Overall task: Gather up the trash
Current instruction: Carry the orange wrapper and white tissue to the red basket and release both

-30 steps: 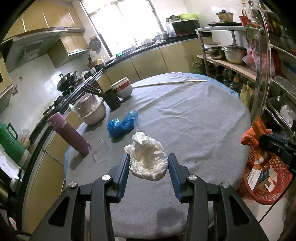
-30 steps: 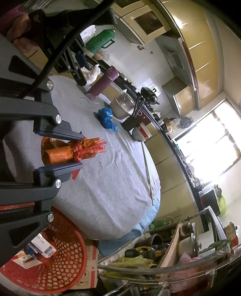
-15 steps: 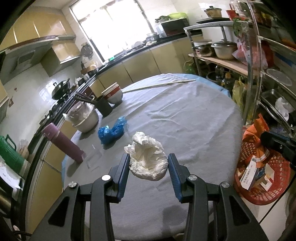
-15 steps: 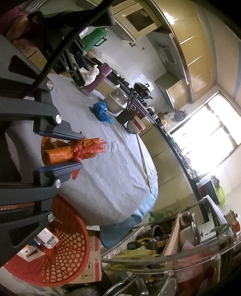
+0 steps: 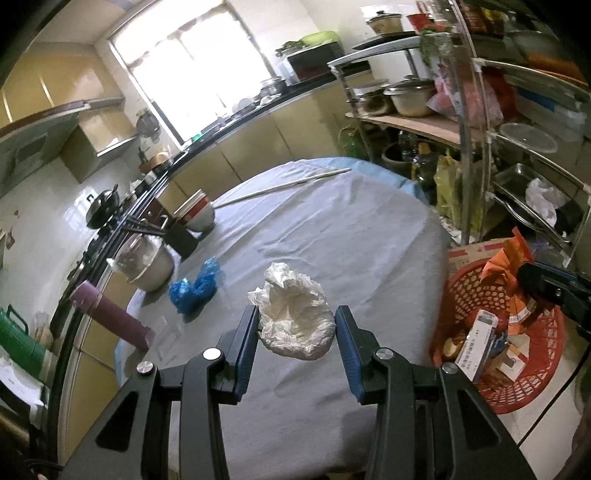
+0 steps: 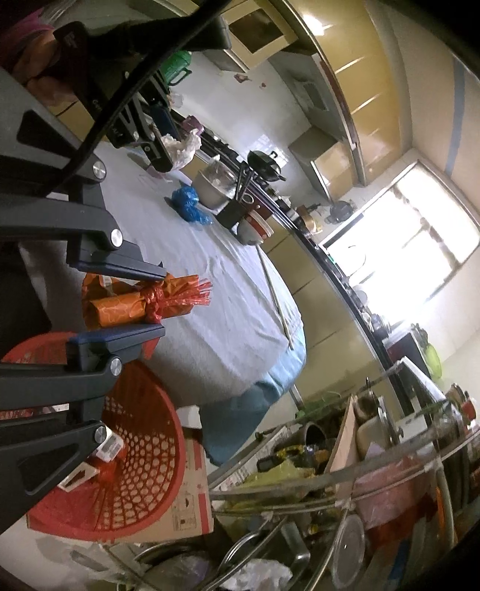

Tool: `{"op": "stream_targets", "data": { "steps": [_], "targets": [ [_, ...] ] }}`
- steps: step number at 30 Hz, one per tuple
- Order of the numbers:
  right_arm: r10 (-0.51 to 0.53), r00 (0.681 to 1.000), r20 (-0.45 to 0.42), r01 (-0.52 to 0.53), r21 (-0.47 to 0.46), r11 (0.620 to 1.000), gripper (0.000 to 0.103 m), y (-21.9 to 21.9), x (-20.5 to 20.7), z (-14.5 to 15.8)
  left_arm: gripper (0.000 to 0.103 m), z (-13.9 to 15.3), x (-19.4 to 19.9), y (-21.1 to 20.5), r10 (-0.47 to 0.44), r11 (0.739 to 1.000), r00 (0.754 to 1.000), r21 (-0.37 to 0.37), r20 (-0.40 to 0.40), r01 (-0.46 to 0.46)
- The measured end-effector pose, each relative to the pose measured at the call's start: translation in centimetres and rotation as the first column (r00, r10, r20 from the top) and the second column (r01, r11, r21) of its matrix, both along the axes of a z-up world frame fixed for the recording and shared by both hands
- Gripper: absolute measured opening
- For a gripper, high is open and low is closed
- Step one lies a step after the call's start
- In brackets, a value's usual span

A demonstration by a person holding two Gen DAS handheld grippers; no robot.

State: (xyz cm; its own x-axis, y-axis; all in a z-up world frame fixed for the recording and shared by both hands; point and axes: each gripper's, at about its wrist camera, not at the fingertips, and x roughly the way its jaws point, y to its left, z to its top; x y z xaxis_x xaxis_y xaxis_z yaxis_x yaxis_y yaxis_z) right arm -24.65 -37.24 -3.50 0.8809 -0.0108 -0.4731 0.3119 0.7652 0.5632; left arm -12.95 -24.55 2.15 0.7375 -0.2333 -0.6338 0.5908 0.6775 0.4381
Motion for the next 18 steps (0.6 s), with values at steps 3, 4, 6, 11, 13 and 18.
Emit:
{"op": "stream_targets", "data": {
  "steps": [3,4,6,11,13,18],
  "targets": [
    [-0.020,1.000,-0.001,0.020,0.009,1.000,0.025,-0.8,-0.9,-0.2,0.044,-0.1,-0.6,-1.0,-0.023,1.000,1.000,0.005,-0.006,0.024],
    [-0.027,1.000,-0.001,0.027,0.012,1.000,0.025,-1.0,-1.2,-0.3,0.044,-0.1,-0.8,-1.3,-0.029,1.000,1.000,0.007,-0.007,0.030],
    [-0.040,0.999,-0.001,0.040,0.017,0.999,0.025,-1.5,-1.7,-0.4,0.044,-0.2,-1.2,-1.9,-0.044,0.999,0.999,0.010,-0.011,0.044],
    [-0.077,0.997,-0.008,0.077,0.028,0.997,0.025,-2.8,-3.2,-0.8,0.044,-0.6,-2.2,-3.6,-0.080,0.997,0.996,0.017,-0.029,0.081],
    [-0.094,0.996,-0.012,0.094,0.034,0.995,0.025,-3.4,-3.9,-1.1,0.044,-0.8,-2.6,-4.2,-0.092,0.995,0.995,0.022,-0.033,0.093],
    [-0.138,0.990,-0.022,0.139,0.046,0.989,0.025,-4.7,-5.7,-1.7,0.044,-1.2,-3.5,-5.4,-0.124,0.991,0.992,0.039,-0.039,0.125]
  ]
}}
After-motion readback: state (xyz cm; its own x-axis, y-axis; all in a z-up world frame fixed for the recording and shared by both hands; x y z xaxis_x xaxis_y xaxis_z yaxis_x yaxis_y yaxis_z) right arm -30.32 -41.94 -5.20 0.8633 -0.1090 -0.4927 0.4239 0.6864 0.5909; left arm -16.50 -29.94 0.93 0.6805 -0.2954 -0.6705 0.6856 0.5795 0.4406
